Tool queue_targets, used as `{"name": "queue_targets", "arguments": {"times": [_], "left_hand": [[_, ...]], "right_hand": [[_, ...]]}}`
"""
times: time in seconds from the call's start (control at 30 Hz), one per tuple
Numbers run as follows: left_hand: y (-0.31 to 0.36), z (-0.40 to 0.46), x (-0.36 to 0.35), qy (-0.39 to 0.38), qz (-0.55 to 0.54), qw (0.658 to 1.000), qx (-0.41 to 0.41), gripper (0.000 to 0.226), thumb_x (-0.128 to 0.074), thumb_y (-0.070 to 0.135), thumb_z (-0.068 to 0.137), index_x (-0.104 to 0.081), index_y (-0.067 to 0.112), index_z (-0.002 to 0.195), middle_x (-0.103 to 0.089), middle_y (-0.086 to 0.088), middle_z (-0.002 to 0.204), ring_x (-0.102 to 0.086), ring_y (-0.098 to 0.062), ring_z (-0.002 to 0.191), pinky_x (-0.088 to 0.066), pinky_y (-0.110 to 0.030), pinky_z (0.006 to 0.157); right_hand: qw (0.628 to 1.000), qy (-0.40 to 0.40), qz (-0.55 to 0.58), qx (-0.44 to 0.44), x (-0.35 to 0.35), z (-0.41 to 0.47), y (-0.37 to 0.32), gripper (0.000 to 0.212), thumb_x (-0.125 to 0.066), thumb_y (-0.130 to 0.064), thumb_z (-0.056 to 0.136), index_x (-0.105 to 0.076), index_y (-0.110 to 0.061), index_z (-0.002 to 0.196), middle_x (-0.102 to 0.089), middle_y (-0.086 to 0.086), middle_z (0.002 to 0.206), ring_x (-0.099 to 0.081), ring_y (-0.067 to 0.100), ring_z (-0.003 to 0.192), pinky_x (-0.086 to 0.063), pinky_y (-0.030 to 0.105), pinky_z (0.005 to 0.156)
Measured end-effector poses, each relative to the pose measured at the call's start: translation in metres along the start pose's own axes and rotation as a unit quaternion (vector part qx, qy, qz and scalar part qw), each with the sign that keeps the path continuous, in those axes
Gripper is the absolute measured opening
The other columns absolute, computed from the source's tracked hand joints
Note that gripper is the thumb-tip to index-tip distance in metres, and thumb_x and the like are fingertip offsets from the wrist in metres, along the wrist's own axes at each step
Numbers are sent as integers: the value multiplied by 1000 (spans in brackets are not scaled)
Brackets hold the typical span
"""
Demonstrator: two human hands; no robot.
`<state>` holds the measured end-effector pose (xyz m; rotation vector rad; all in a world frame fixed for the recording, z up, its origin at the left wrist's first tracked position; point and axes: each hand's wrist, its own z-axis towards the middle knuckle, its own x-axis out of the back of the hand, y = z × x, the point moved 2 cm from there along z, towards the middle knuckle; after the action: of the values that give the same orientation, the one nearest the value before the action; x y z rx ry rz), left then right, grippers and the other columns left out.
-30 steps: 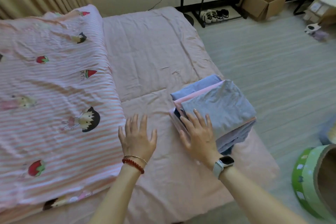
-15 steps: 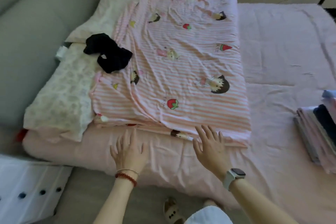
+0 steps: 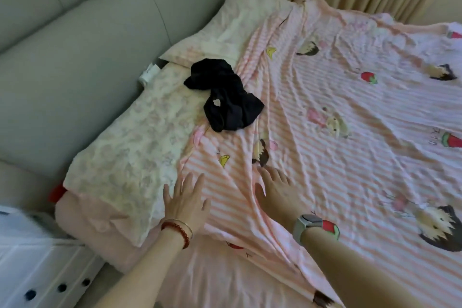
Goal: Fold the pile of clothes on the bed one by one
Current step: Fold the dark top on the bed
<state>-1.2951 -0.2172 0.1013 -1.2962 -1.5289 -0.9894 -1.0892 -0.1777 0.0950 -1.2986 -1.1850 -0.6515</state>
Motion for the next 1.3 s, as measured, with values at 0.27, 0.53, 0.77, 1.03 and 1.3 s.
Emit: {"name": "queue_targets", "arguments": {"times": [0.27,0.53,0.77,1.03,1.3], "left_hand": [[-34,117,-93,-28,33,999,24,64,-16,60,90,2,38,147,19,-3,155,19,-28,141,12,-53,110],[-51,132,-142,69,70,995,-6,64,-29,58,85,-28,29,142,-21,-6,152,2,-26,144,-1,-54,110],[-50,131,-131,-35,74,997,4,69,-1,65,82,10,37,144,31,-2,150,39,-21,132,30,-49,103],[-29,59,-57,82,-312,946,29,43,-53,15,89,-48,7,131,-35,-10,146,-26,-24,138,-22,-30,109],[26,-58,-67,-62,-270,942,-192,55,-37,37,83,-57,4,123,-56,-14,125,-50,-32,118,-37,-40,103]], "right_hand": [[983,49,-132,120,-61,171,14,60,-68,-23,74,-50,-10,130,-53,18,129,-52,38,117,-44,55,92],[970,97,-154,162,-87,267,-3,48,-67,-18,80,-55,-20,126,-42,20,140,-40,47,125,-39,60,93],[983,109,-31,146,-72,233,4,26,-64,-5,81,-62,-6,107,-59,16,101,-53,40,97,-50,46,68],[985,100,112,90,-100,-1,14,23,-42,-17,81,-50,-18,103,-47,-2,86,-41,17,78,-38,26,60],[994,32,93,-51,-99,-201,0,20,-44,-24,84,-58,-20,97,-53,-3,86,-45,14,84,-49,27,62]]}}
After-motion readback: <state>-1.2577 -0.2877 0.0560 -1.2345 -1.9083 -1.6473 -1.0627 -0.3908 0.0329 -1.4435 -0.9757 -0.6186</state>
